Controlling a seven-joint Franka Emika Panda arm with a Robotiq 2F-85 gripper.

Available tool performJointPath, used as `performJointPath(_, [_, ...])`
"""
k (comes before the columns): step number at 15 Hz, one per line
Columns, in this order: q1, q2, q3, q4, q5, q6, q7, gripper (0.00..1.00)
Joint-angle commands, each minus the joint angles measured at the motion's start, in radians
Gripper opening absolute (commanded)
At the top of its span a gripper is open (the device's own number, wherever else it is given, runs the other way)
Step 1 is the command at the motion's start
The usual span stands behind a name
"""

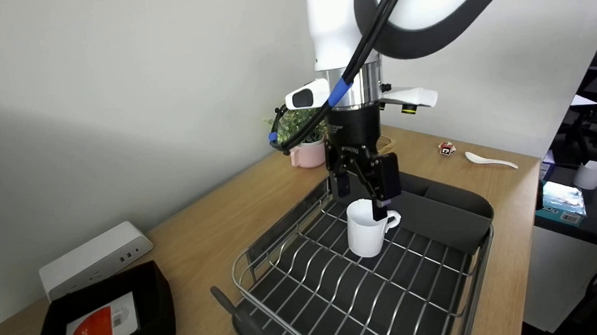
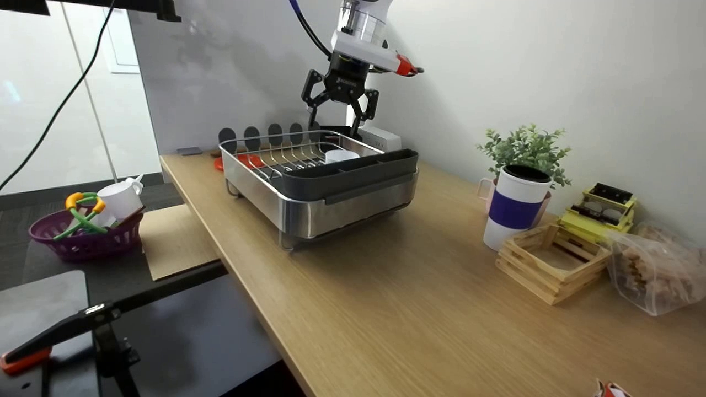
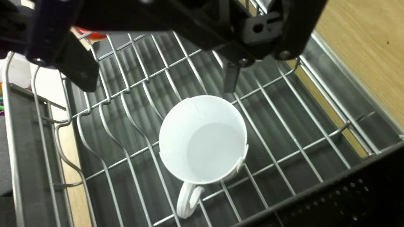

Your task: Take the cup out of the dish rack and put it on the table

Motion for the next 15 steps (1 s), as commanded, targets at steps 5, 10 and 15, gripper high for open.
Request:
performJointPath(5, [-0.034, 0.084, 0.023, 0.086, 0.027, -0.027, 0.032, 1.0])
performJointPath(10, [-0.025, 0.073, 0.018, 0.062, 0.005, -0.008, 0.038, 1.0])
performJointPath(15, [-0.017, 0.049, 0.016, 0.016, -0.003, 0.028, 0.055, 1.0])
